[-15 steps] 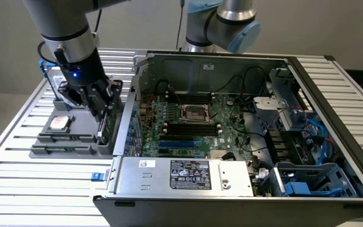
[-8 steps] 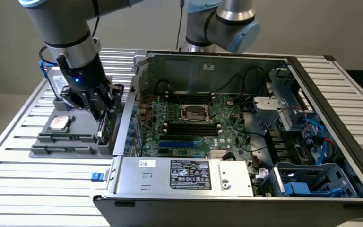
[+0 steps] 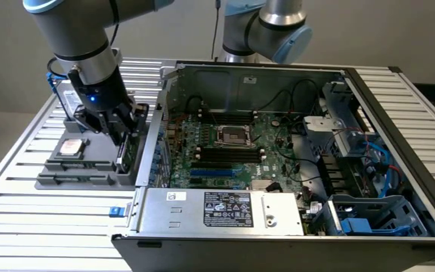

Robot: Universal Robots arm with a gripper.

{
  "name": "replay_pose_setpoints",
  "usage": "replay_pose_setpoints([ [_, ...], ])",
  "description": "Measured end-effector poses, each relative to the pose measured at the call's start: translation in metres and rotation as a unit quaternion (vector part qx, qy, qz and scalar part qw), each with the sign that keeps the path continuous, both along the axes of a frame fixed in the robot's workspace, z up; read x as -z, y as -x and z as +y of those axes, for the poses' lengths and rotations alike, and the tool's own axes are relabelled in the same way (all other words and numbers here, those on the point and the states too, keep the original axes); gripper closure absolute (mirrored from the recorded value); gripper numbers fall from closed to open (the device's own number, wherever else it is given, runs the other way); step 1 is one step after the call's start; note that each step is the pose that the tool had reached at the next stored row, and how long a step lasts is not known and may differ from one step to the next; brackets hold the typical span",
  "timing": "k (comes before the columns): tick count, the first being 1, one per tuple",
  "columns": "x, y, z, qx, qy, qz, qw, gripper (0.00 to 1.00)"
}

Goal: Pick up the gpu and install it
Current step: 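Pick up the gpu and move the gpu toward the slot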

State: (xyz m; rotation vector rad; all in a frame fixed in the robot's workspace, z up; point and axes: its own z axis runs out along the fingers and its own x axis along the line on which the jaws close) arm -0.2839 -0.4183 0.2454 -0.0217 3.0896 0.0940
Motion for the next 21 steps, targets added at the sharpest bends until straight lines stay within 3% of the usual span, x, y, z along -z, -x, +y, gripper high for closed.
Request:
replay_pose_setpoints([
  [13, 0.0011, 0.0, -0.0041, 0.006, 0.002, 0.0, 1.0, 0.58],
  [17, 0.0011, 0.0, -0.005, 0.006, 0.0022, 0.0001, 1.0, 0.73],
  [21, 0.0011, 0.0, -0.0053, 0.006, 0.0023, 0.0, 1.0, 0.74],
])
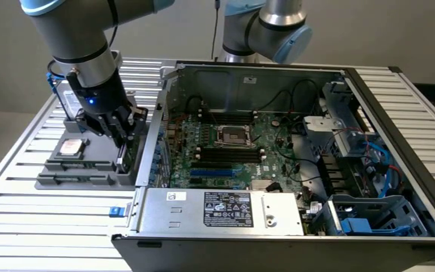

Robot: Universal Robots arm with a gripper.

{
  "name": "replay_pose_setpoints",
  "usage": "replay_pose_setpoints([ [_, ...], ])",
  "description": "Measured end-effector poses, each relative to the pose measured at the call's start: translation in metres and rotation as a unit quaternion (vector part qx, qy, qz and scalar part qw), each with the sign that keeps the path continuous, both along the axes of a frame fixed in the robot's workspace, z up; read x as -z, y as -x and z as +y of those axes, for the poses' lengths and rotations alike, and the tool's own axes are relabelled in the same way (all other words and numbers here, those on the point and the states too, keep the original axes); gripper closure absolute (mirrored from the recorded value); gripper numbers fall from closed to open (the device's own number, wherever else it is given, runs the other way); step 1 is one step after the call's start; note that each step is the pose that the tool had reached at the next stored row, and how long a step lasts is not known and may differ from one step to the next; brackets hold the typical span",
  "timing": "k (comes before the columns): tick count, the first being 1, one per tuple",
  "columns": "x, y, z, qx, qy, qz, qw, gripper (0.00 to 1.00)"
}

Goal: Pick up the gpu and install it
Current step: 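Pick up the gpu and move the gpu toward the slot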

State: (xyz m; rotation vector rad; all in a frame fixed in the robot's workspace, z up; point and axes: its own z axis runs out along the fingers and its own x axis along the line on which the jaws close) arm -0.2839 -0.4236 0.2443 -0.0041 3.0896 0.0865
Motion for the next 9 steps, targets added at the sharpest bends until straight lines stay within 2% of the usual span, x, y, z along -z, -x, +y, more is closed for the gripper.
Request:
replay_pose_setpoints([
  [9, 0.001, 0.0, -0.0002, 0.0, 0.0001, 0.0001, 1.0, 0.74],
])
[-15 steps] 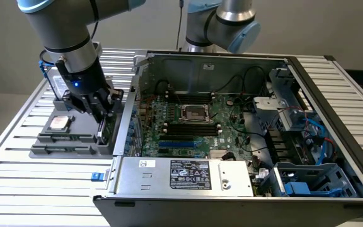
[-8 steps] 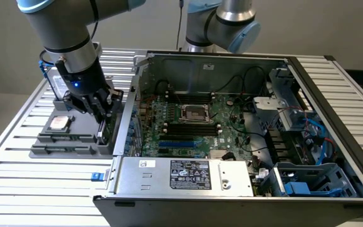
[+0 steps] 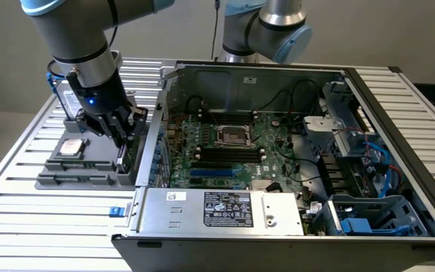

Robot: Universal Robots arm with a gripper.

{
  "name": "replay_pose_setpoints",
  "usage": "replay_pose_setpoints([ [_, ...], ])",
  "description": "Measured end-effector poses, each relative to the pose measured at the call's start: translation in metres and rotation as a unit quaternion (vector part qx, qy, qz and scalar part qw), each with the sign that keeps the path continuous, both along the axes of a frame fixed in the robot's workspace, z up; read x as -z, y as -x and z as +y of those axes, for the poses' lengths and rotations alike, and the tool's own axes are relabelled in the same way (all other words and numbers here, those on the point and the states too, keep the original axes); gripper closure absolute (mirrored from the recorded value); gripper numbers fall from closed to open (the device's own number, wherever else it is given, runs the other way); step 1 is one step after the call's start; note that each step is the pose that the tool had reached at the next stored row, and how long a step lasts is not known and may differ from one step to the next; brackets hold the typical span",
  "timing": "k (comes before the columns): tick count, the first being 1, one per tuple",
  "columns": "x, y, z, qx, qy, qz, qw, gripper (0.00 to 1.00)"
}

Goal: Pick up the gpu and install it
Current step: 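Pick up the gpu and move the gpu toward the slot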

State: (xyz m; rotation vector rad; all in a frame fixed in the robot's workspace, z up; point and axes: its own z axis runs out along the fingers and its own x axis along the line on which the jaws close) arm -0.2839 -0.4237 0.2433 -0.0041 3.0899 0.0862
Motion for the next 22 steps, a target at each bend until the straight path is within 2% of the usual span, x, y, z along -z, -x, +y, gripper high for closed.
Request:
replay_pose_setpoints([
  [10, -0.0014, 0.0, -0.0001, 0.0, -0.0009, -0.001, 1.0, 0.74],
  [15, -0.0173, 0.0, -0.0001, 0.0, -0.0015, -0.0002, 1.0, 0.74],
  [22, -0.0479, 0.0, -0.0001, 0.0, -0.0029, -0.0001, 1.0, 0.74],
])
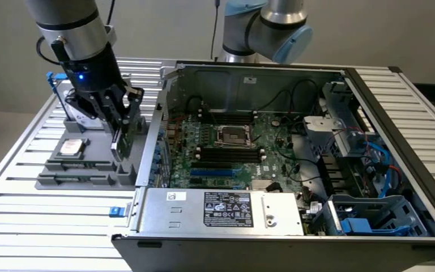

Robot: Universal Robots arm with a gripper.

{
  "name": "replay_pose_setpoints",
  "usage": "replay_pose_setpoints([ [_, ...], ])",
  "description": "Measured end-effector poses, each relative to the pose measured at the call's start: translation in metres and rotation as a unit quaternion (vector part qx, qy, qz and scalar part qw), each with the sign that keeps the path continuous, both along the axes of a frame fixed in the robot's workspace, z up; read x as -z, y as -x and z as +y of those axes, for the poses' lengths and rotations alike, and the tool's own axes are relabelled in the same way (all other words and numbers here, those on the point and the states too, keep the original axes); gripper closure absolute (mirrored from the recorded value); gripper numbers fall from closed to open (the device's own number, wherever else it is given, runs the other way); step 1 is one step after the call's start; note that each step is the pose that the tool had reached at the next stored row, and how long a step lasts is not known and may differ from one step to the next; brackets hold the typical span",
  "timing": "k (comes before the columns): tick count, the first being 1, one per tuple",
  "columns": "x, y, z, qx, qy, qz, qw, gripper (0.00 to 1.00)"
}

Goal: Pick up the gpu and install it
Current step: 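Pick up the gpu and move the gpu toward the slot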

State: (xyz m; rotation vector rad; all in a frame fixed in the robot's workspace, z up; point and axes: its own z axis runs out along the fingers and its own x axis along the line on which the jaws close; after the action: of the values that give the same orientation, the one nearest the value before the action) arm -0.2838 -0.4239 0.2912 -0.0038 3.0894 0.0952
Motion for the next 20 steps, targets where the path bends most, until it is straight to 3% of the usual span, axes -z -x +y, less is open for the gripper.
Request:
replay_pose_setpoints([
  [14, -0.0635, -0.001, 0.0, 0.0, -0.0002, 0.0001, 1.0, 0.74],
  [20, -0.0907, -0.014, 0.0, 0.0, -0.0002, 0.001, 1.0, 0.74],
])
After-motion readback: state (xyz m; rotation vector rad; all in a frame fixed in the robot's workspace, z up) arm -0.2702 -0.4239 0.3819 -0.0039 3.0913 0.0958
